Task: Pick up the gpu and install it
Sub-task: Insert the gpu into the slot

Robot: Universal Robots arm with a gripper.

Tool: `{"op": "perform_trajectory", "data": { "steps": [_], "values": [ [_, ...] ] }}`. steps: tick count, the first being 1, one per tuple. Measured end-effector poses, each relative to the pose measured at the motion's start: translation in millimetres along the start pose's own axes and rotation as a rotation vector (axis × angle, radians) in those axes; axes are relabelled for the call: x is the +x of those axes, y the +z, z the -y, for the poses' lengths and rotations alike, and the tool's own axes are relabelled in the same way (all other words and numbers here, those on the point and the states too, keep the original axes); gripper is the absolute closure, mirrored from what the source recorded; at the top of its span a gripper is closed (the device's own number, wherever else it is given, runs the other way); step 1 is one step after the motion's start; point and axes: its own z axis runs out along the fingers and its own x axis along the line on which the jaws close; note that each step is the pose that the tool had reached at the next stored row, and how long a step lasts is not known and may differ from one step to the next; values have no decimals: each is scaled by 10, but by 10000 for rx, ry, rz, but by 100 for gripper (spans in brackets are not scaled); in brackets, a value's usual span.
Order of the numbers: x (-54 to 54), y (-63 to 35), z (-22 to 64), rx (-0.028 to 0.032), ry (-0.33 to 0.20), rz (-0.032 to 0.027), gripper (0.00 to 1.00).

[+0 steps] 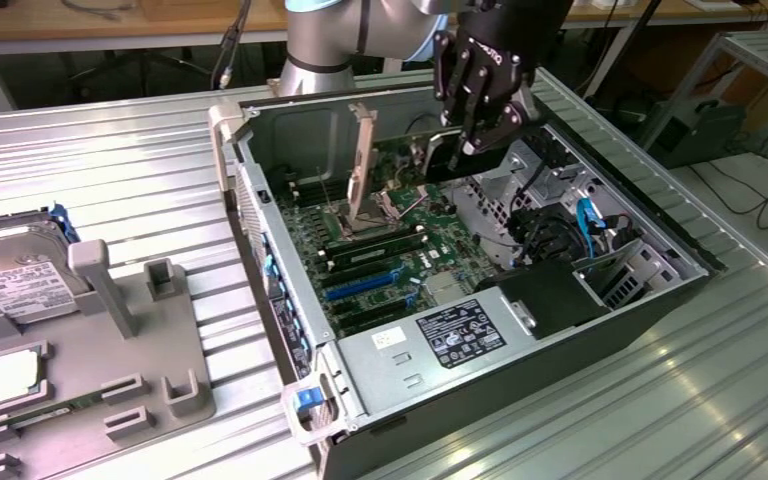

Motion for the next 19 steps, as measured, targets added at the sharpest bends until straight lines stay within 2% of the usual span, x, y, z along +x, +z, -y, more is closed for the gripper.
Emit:
{"op": "perform_trajectory", "data": {
  "steps": [19],
  "values": [
    [3, 86, -64, 0, 3, 1, 72]
  ]
}}
